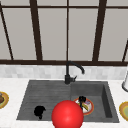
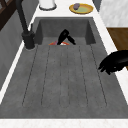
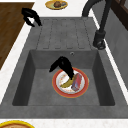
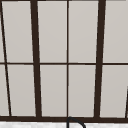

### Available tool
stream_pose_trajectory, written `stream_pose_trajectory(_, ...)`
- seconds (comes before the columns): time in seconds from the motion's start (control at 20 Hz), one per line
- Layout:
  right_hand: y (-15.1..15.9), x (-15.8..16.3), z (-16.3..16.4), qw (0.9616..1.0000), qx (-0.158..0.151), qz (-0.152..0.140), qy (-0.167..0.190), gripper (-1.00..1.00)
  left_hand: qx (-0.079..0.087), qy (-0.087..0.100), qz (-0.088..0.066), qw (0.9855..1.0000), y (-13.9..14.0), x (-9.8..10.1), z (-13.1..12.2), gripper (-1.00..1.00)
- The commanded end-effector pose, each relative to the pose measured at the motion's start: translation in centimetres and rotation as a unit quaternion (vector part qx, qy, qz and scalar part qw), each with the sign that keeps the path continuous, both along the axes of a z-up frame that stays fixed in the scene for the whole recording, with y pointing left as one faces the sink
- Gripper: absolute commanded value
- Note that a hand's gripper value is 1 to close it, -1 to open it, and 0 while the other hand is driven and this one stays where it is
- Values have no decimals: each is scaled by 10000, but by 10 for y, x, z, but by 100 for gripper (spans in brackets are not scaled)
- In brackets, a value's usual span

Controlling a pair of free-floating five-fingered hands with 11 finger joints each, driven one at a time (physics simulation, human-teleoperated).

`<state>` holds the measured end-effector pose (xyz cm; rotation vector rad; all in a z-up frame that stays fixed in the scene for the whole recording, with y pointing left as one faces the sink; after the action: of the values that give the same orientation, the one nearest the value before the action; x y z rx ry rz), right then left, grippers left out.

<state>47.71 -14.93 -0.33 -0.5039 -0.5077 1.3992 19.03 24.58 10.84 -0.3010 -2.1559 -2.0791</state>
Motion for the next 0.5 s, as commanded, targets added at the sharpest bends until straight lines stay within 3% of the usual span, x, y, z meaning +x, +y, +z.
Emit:
stream_pose_trajectory(0.0, 15, 8, -9, 9983, -177, 61, 551, -100, 0, 0, 0, 10000, 0, 0, 0, 0)
stream_pose_trajectory(0.2, 20, 26, -17, 9951, -144, 176, 966, -100, 0, 0, 0, 10000, 0, 0, 0, 0)
stream_pose_trajectory(0.45, 8, 41, -27, 9974, -158, 277, 654, -100, 0, 0, 0, 10000, 0, 0, 0, 0)
